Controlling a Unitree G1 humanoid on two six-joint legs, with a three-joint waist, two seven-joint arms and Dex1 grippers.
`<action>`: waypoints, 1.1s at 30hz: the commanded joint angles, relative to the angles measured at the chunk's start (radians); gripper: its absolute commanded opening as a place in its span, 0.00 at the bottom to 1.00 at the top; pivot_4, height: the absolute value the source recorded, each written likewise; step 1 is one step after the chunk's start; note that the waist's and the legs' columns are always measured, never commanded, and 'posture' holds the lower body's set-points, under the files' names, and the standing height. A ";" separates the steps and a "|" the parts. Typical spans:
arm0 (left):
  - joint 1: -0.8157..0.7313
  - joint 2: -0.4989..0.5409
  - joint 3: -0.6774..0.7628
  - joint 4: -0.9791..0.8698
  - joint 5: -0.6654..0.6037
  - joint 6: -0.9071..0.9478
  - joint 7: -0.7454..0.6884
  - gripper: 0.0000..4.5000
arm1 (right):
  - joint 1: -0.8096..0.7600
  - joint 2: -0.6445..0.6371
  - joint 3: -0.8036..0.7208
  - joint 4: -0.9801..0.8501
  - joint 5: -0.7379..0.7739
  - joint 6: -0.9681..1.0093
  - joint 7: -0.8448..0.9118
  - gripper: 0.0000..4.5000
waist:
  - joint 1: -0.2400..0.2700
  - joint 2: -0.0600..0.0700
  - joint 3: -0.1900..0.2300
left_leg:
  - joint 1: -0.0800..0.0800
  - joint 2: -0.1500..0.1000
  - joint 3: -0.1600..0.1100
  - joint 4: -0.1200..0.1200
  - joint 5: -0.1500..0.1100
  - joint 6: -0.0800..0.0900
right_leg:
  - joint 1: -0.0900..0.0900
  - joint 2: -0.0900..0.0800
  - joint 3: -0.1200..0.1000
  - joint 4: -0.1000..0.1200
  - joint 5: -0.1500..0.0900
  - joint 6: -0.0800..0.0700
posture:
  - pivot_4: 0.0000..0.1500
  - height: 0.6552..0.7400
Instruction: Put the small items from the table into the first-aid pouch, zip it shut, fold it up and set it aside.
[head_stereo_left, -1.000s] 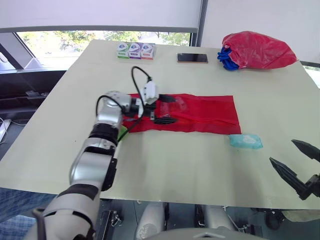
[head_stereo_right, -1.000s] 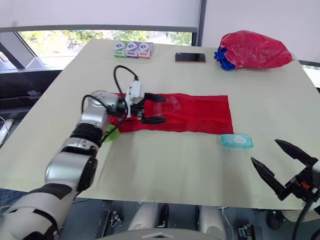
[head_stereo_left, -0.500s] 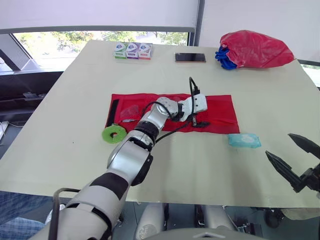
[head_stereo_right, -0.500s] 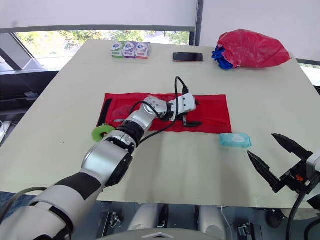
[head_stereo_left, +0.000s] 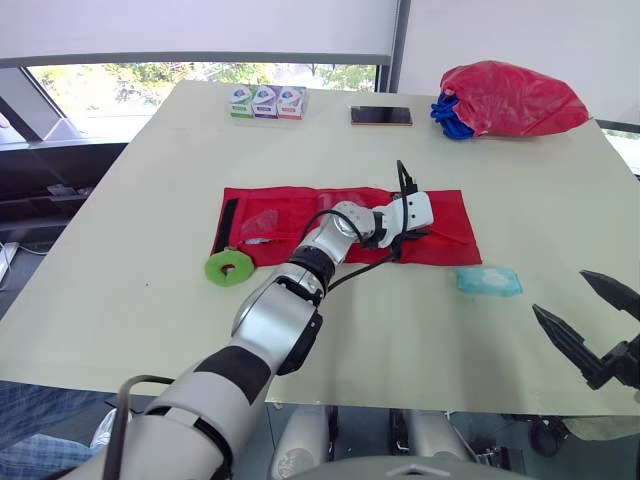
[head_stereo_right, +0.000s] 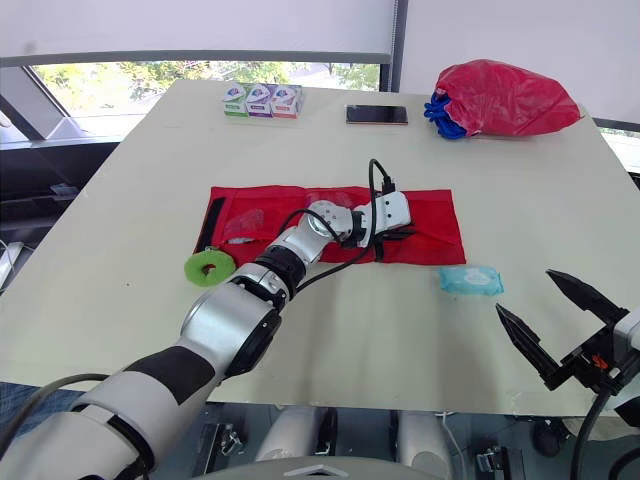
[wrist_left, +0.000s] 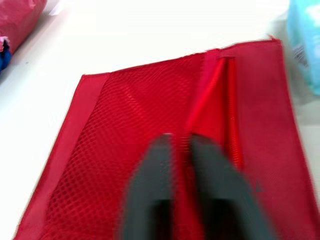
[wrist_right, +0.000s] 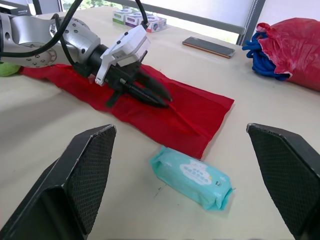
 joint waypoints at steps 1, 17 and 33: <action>-0.004 -0.009 0.019 -0.041 -0.019 -0.001 -0.013 0.02 | 0.006 -0.011 -0.041 -0.023 0.022 -0.026 0.012 1.00 | 0.000 0.000 0.000 | 0.000 0.000 0.000 0.000 0.000 0.000 | 0.000 0.000 0.000 0.000 0.000 0.000 | 1.00 1.00; 0.003 -0.013 0.042 -0.071 -0.036 0.015 -0.046 0.02 | 0.022 -0.186 -0.164 0.204 -0.018 -0.028 0.215 1.00 | 0.000 0.000 0.000 | 0.000 0.000 0.000 0.000 0.000 0.000 | 0.000 0.000 0.000 0.000 0.000 0.000 | 1.00 1.00; 0.016 -0.031 0.037 -0.125 -0.037 0.035 -0.083 0.02 | -0.512 -0.365 0.339 0.554 -0.248 -0.009 0.283 1.00 | -0.001 0.001 0.000 | -0.001 -0.003 0.000 0.001 0.000 0.000 | 0.000 0.000 0.000 0.000 0.000 0.000 | 1.00 1.00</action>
